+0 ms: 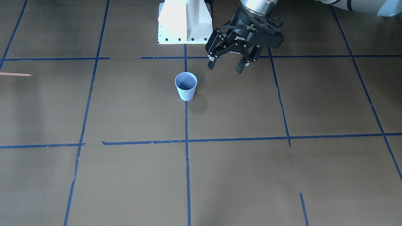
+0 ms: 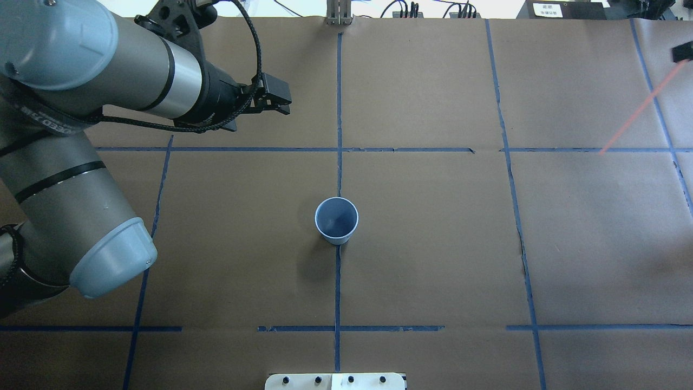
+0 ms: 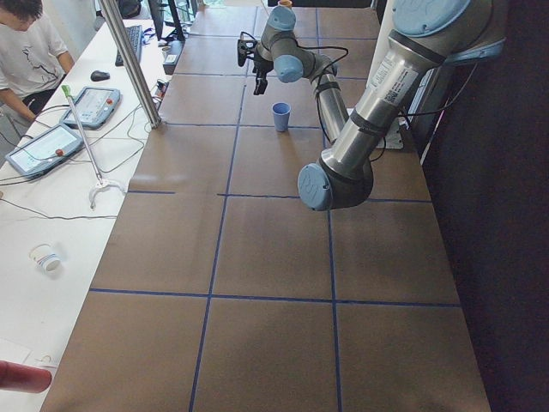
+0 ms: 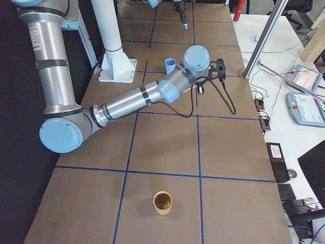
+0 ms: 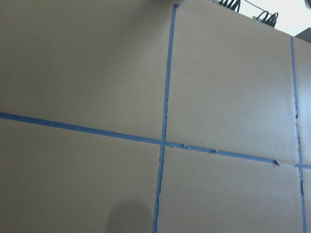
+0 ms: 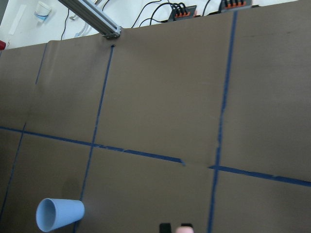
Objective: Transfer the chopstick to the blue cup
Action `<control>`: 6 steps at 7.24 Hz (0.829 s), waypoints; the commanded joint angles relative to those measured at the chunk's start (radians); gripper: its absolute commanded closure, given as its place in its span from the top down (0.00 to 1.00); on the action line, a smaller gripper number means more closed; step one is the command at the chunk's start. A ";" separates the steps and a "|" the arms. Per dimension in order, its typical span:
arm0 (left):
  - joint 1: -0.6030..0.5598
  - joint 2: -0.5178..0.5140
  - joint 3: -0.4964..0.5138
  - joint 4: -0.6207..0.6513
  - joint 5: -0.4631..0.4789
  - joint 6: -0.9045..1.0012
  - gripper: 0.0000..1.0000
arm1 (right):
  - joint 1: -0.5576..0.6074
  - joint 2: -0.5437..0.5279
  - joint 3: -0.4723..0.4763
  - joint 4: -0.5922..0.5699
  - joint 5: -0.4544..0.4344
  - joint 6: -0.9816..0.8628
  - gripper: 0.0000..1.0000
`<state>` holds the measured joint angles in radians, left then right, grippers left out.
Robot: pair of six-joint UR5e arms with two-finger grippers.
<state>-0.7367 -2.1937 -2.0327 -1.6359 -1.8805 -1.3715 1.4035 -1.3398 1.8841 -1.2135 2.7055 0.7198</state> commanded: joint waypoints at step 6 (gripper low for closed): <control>-0.007 0.002 0.008 -0.002 0.000 0.042 1.00 | -0.831 0.303 0.087 -0.008 -0.944 0.579 0.01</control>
<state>-0.7444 -2.1921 -2.0251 -1.6389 -1.8806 -1.3301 0.6370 -1.0404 1.9695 -1.2201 1.8568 1.2840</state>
